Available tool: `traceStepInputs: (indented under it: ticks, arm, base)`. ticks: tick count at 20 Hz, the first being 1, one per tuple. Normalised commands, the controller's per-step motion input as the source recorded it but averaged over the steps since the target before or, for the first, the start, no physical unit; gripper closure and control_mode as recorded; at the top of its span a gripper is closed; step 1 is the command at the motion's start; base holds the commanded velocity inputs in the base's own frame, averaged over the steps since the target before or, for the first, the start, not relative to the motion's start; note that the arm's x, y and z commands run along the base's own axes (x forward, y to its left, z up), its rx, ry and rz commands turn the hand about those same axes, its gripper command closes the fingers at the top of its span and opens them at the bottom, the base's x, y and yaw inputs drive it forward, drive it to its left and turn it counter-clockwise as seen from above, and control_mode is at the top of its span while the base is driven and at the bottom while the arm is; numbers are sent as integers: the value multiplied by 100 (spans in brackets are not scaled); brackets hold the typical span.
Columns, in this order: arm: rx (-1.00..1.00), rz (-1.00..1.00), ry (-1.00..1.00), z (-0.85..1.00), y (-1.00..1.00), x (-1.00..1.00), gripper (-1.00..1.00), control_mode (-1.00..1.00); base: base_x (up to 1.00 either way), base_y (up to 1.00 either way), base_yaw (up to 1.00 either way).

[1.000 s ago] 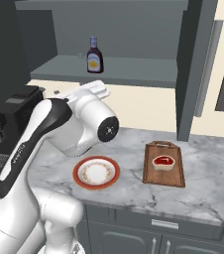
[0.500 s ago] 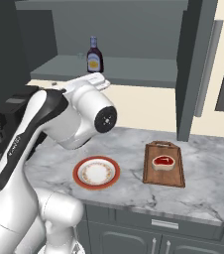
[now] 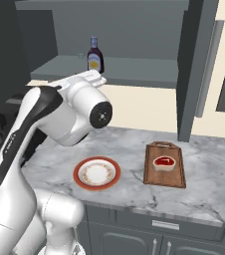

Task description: Pick the steak from the plate and place it on the cutting board. Then pick the condiment bottle from the cabinet and place it next to the cutting board.

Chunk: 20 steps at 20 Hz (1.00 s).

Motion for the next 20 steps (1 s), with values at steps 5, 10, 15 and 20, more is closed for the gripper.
traceStepInputs:
  ticks: [5,10,15,20]
  arm:
    - [0,-2,0,4,4,17,-100,-100]
    - [0,-2,0,3,0,26,-100,-100]
    - [0,-1,0,0,0,29,-100,-100]
    - [0,0,0,0,0,25,-100,-100]
  base:
    - [0,0,0]
    - [0,0,0]
    - [0,0,0]
    - [0,0,0]
